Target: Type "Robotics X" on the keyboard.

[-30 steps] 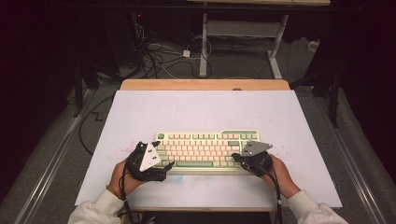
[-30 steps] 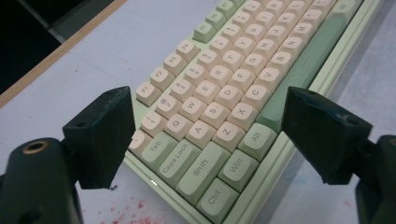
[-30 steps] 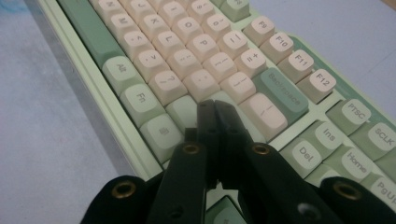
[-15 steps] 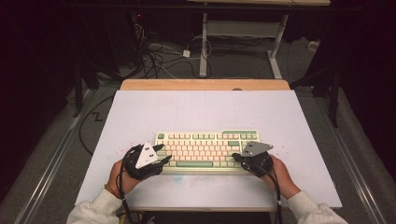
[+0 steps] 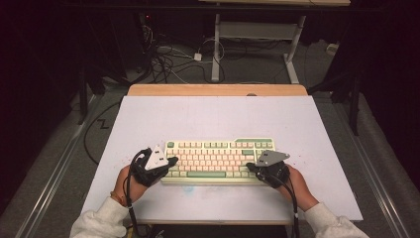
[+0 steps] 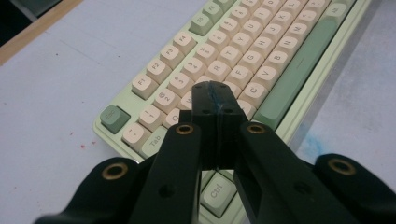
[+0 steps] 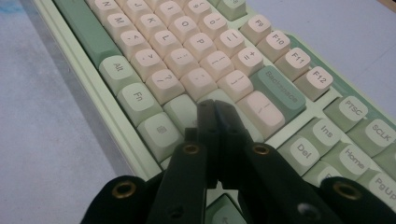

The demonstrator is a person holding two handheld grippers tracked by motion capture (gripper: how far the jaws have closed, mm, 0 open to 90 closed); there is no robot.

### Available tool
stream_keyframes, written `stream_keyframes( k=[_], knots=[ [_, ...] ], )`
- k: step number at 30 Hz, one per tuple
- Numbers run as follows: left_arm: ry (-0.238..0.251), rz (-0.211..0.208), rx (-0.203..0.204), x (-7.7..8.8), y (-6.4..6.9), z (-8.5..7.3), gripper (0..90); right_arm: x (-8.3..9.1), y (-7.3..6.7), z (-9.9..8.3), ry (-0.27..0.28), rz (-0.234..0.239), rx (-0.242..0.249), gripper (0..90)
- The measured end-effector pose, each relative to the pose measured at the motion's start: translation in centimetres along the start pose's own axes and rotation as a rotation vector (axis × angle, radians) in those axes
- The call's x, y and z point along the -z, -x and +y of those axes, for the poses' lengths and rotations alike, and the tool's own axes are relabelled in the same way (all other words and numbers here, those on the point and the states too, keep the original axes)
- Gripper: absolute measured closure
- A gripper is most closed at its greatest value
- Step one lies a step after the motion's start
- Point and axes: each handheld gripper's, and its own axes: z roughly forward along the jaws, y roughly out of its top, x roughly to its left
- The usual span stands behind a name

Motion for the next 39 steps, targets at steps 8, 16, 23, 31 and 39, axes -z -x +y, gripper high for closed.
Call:
stream_keyframes(
  k=[8, 16, 23, 31, 39],
  knots=[
    [-0.016, -0.051, 0.001, -1.5, -0.2, 0.9, 87.8, 0.0, 0.0, 0.0, 0.000, -0.003, -0.001, 90.0],
    [-0.051, -0.071, -0.023, -3.2, 0.4, 1.0, 87.8, 0.1, -0.2, 0.0, -0.002, -0.011, 0.002, 90.0],
    [-0.079, -0.097, -0.034, -4.2, 0.7, 1.0, 87.8, 0.1, -0.1, -0.1, -0.001, -0.011, 0.003, 90.0],
    [-0.085, -0.092, -0.031, -4.5, 0.7, 0.8, 87.8, 0.1, -0.2, -0.1, 0.000, -0.014, 0.005, 90.0],
    [-0.099, -0.098, -0.035, -4.8, 0.8, 0.7, 87.8, 0.1, -0.2, -0.1, 0.002, -0.015, 0.007, 90.0]
  ],
)
